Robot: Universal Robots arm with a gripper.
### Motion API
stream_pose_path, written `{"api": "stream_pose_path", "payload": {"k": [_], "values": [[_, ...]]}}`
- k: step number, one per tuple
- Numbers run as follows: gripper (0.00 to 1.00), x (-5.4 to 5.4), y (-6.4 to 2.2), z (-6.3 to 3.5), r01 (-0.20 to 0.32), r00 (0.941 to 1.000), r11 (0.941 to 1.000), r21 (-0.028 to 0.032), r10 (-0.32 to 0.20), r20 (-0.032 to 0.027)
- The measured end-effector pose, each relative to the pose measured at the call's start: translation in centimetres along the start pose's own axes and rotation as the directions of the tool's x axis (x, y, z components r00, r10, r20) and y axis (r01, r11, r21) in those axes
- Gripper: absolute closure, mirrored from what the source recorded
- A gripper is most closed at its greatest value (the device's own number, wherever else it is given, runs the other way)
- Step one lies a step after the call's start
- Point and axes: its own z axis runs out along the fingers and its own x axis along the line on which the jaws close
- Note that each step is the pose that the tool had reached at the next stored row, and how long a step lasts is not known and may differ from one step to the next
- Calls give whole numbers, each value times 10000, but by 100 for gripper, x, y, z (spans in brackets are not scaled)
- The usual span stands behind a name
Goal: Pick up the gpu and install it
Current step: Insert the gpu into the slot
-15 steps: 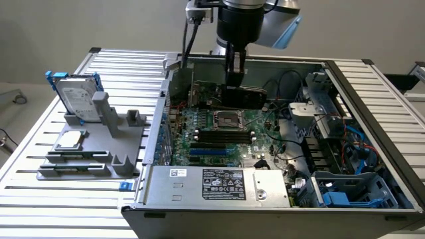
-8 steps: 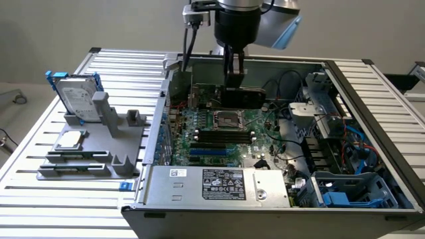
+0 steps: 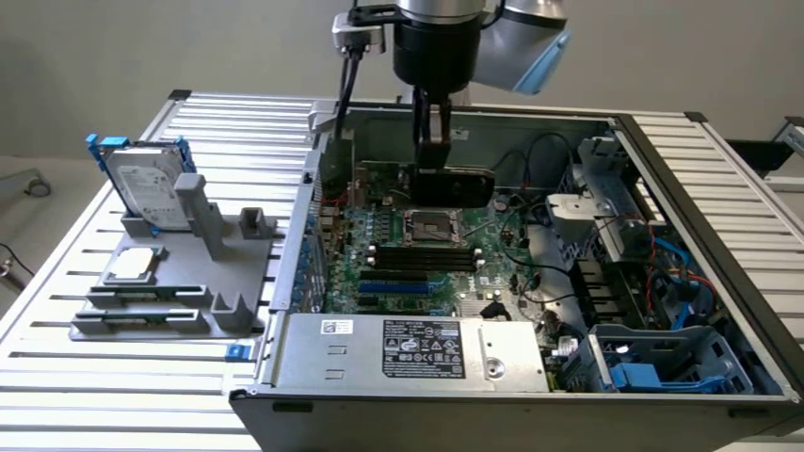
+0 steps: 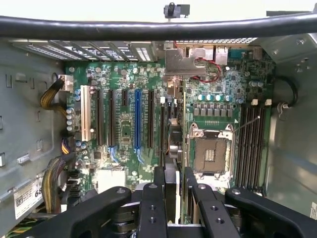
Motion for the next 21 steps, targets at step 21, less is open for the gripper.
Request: {"api": "stream_pose_path", "payload": {"k": [21], "values": [[74,235,118,82,94,10000,10000,3,-94,-27]]}}
